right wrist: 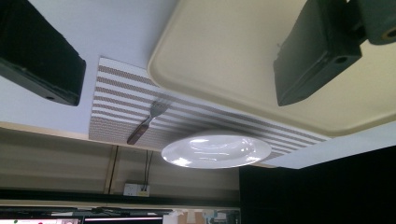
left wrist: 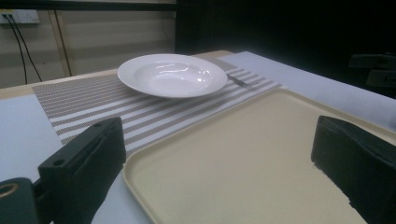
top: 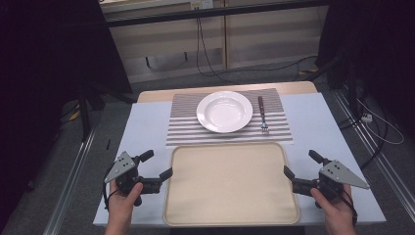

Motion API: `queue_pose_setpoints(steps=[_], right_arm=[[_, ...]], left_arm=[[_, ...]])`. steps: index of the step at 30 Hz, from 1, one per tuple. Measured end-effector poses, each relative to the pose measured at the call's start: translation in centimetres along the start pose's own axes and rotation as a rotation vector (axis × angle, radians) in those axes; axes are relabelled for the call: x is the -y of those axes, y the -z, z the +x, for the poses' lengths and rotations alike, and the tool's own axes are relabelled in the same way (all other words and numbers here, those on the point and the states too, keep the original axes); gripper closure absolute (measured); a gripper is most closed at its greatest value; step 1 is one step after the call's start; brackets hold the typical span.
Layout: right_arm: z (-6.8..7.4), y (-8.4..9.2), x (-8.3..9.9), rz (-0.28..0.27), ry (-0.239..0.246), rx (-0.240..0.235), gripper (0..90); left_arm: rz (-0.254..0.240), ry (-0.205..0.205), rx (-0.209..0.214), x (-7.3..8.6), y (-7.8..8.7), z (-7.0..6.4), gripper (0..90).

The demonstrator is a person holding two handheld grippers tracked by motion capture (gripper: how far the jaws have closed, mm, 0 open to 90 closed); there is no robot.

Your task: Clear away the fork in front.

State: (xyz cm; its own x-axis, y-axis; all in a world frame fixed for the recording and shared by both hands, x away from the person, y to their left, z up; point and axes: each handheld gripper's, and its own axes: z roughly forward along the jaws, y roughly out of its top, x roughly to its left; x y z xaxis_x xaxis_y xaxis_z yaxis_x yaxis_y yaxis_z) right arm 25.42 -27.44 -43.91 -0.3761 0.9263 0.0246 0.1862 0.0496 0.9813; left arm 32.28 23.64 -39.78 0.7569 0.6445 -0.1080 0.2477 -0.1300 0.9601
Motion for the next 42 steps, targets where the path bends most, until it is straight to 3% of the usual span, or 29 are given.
queue_pose_setpoints(steps=[11, 15, 21, 27, 35, 42], right_arm=[[0.0, 0.0, -0.2, 0.0, 0.014, -0.007, 1.5], [-0.5, 0.2, -0.5, -0.003, -0.005, 0.014, 1.3], [-1.6, -0.4, -1.3, 0.012, -0.004, 0.087, 0.8], [-2.0, -2.2, -2.1, 0.041, 0.015, 0.102, 0.8], [-3.3, -5.9, -3.3, 0.076, -0.006, 0.144, 1.6], [-3.9, -7.9, -4.2, 0.098, -0.02, 0.153, 1.9]], left_arm=[[-0.004, 0.007, -0.005, 0.0, 0.0, 0.3, 3.3], [-0.003, 0.007, -0.007, 0.0, -0.1, 0.4, 3.4], [0.011, -0.01, 0.002, 0.1, -0.2, 0.0, 3.3], [0.012, -0.006, 0.002, 0.3, -0.2, 0.0, 3.3], [0.011, -0.01, 0.005, 0.3, -0.2, -0.2, 3.4], [0.013, -0.016, 0.006, 0.4, -0.1, 0.0, 3.4]])
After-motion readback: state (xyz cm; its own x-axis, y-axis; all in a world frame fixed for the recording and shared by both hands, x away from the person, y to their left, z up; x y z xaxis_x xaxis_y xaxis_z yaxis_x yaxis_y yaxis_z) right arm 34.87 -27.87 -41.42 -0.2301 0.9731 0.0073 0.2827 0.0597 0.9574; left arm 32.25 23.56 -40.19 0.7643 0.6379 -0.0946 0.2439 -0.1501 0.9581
